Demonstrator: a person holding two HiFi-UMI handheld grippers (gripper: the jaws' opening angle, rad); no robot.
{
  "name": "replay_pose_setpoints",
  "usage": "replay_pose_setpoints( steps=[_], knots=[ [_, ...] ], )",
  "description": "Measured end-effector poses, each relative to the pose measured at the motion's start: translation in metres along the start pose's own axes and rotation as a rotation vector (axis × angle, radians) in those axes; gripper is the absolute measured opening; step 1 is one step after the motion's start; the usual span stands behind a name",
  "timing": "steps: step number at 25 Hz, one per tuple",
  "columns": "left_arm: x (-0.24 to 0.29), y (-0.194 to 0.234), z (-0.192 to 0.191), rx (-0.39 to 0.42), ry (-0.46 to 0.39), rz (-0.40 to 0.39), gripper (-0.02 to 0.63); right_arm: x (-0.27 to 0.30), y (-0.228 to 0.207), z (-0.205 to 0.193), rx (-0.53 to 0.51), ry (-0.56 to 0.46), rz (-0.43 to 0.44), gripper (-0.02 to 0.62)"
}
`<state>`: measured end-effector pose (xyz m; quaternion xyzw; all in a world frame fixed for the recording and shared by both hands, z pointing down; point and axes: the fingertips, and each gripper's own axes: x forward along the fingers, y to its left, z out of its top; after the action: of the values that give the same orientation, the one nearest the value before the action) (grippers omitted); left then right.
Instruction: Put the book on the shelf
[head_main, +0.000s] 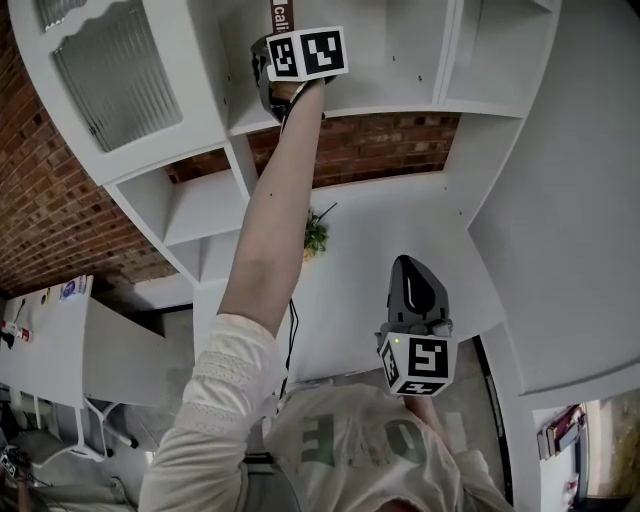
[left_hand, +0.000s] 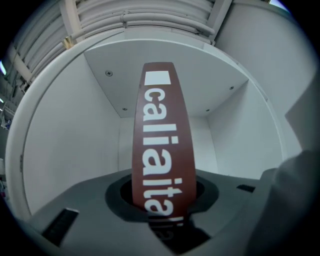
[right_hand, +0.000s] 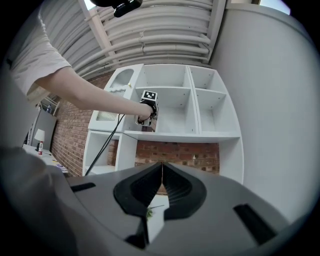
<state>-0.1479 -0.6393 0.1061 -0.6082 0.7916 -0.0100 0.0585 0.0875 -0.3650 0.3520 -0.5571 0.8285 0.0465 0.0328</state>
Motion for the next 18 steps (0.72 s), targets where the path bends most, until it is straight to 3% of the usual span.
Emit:
replay_pose_setpoints(
  steps=[18],
  knots=[
    [0.068,0.013,-0.012,-0.028,0.021,0.092,0.153,0.036,-0.009,-0.019,-0.062,0.046,-0.038,0.017]
  ],
)
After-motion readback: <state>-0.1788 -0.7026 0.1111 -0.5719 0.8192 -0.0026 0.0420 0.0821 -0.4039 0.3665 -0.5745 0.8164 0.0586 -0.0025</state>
